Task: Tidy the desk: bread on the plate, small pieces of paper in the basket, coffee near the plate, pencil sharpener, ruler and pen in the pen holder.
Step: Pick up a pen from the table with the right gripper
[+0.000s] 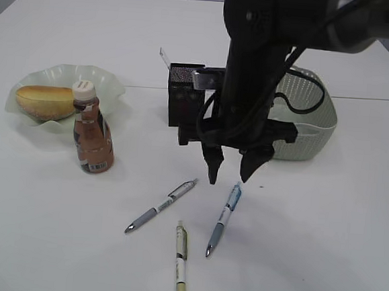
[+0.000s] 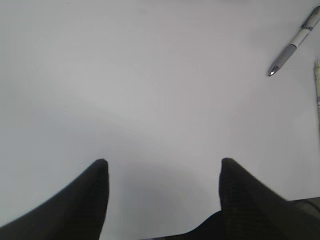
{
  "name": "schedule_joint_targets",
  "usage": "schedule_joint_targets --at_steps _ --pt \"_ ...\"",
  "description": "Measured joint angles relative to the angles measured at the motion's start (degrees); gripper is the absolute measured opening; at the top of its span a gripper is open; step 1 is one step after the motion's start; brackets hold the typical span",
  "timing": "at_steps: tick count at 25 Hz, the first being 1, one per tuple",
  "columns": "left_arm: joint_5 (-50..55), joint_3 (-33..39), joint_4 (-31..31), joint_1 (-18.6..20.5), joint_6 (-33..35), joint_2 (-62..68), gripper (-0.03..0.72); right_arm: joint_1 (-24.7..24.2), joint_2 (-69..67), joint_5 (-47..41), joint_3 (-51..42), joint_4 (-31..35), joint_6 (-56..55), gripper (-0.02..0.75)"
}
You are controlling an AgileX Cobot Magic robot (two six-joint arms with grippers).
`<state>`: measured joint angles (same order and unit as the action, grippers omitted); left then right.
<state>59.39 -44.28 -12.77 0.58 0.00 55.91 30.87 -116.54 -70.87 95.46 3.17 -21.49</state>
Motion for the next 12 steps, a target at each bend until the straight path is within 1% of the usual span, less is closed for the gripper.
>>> schedule_joint_targets --at_steps 5,10,12 --pt "0.0 0.0 -0.3 0.0 0.0 0.0 0.505 -1.4 -1.7 0.4 -0.7 -0.2 -6.6 0.381" --pt "0.0 0.0 -0.4 0.0 0.0 0.0 0.505 -2.2 -4.9 0.9 -0.7 -0.8 -9.1 0.381" --pt "0.0 0.0 -0.4 0.0 0.0 0.0 0.505 -2.6 -5.9 1.0 -0.7 0.2 -9.6 0.381"
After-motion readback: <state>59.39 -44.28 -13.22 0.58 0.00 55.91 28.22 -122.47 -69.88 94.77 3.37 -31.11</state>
